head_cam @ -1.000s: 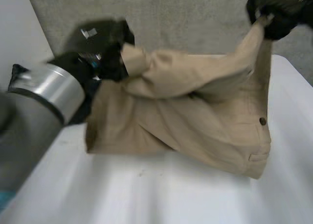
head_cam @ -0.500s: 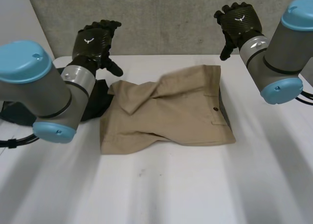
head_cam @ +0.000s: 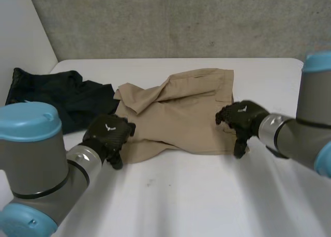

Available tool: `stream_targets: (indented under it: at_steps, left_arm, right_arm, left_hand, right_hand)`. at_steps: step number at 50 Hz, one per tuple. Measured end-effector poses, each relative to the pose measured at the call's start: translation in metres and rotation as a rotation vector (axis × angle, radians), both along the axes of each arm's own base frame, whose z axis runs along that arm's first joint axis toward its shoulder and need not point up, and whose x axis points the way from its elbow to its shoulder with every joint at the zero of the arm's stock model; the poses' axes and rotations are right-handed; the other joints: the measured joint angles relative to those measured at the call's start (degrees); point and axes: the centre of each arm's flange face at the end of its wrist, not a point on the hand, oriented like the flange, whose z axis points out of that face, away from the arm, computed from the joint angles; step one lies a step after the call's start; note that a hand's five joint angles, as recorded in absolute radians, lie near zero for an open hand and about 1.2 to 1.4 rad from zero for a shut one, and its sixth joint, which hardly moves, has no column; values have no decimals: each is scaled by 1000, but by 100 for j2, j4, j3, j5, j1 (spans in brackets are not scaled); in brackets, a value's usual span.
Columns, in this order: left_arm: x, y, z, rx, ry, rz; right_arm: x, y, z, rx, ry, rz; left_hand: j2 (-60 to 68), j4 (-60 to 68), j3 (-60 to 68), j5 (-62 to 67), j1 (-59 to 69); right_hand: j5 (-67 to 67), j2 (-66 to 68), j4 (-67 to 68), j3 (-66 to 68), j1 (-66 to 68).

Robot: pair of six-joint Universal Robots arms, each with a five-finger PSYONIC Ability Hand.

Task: Fold the laundry.

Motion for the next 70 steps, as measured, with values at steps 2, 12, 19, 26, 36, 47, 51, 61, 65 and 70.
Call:
stream_targets:
  at_steps: [2, 12, 19, 26, 36, 47, 51, 61, 65, 70]
  left_arm:
    - [0, -4, -9, 25, -15, 6]
    - [-2, -38, -38, 61, -42, 50]
    - [-4, -55, -49, 60, -44, 67]
    - [-7, -68, -54, 41, -37, 77]
    - [-10, -75, -60, 33, -49, 69]
    - [-13, -76, -42, -47, -66, 62]
    - [-11, -74, -14, -112, -37, 84]
    - [2, -41, 117, -411, 139, 110]
    - [10, -24, 158, -516, 201, 111]
    - [18, -5, 196, -618, 260, 110]
  right_arm:
    - [0, 3, -13, 7, -11, 16]
    - [5, -4, -44, -43, -20, 19]
    - [5, -14, -52, -76, -25, 9]
    - [6, -22, -62, -108, -7, 17]
    - [8, -31, -76, -137, 33, 26]
    - [7, -50, -62, -238, 34, -44]
    - [6, -54, -44, -289, 29, -73]
    - [-2, -35, 71, -466, 9, -79]
    - [-4, -25, 109, -512, 1, -75]
    - [-8, -14, 153, -548, -7, -70]
  left_hand:
    - [0, -2, 0, -4, 0]
    - [0, -2, 0, -5, 0]
    - [328, 309, 335, 309, 375]
    - [1518, 1498, 1505, 1461, 1601]
    - [3475, 3486, 3445, 3420, 3399]
    - [3914, 3933, 3868, 3698, 3484]
    - [3914, 3934, 3879, 3699, 3484]
    - [3925, 3936, 3901, 3698, 3484]
    - [3925, 3936, 3901, 3698, 3484]
    - [3925, 3936, 3902, 3698, 3484]
  right_hand:
    - [130, 0, 136, 135, 118]
    - [185, 0, 184, 184, 152]
    - [185, 0, 184, 184, 152]
    - [257, 118, 251, 242, 210]
    - [1649, 1860, 1746, 1744, 1365]
    - [4374, 4441, 4641, 4312, 1610]
    - [4374, 4441, 4642, 4312, 1610]
    - [4428, 4441, 4646, 4416, 1610]
    - [4487, 4511, 4646, 4453, 1610]
    - [4487, 4514, 4647, 4482, 1610]
